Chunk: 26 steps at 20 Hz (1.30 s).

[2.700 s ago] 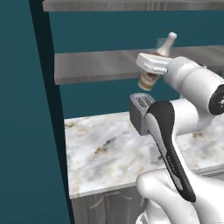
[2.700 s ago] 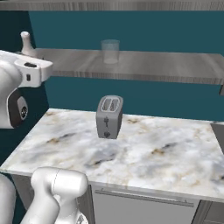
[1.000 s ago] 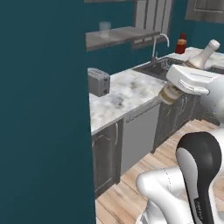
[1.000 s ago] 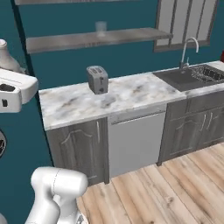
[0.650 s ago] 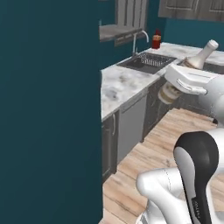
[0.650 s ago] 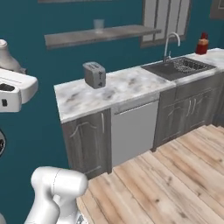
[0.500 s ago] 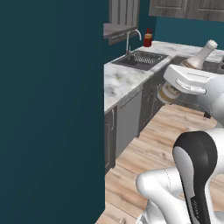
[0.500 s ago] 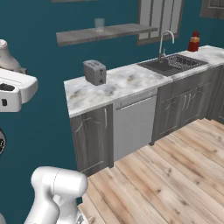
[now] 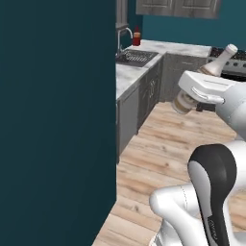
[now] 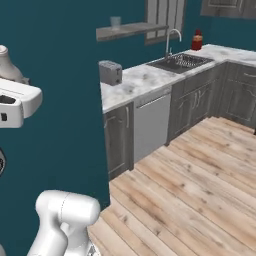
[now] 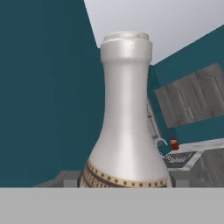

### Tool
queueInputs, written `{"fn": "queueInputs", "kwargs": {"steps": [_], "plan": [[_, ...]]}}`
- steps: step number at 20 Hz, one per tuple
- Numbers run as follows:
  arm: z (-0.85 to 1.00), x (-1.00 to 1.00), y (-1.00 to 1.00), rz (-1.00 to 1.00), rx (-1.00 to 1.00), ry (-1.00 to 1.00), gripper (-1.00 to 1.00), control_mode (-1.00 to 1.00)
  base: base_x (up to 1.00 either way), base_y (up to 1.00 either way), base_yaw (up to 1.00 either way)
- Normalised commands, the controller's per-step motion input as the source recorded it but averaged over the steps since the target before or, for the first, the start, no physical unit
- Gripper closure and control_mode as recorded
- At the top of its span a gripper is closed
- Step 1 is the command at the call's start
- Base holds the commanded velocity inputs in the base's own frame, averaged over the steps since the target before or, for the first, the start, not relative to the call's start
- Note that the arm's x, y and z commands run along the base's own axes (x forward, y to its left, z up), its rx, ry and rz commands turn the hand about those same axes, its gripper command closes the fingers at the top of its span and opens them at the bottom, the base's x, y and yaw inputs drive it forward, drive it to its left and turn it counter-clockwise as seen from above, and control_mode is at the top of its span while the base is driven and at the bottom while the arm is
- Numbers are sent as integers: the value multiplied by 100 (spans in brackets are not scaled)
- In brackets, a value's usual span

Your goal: There is a bowl on the dining counter. Grab a lemon wedge from the fridge and place it in the bowl. Then get the liquor bottle and glass cup from the cabinet and place them next to the bowl.

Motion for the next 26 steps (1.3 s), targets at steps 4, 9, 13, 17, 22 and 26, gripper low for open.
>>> {"fn": "queueInputs", "kwargs": {"steps": [4, 9, 13, 17, 22, 26], "plan": [[0, 0, 0, 0, 0, 0, 100, 100, -100, 4, -29], [0, 0, 0, 0, 0, 0, 100, 100, -100, -9, -33], [0, 0, 0, 0, 0, 0, 100, 100, -97, -42, -33], [0, 0, 0, 0, 0, 0, 100, 100, -71, -65, -24], [0, 0, 0, 0, 0, 0, 100, 100, -50, -81, -16], [0, 0, 0, 0, 0, 0, 100, 100, -17, -98, -7]]}}
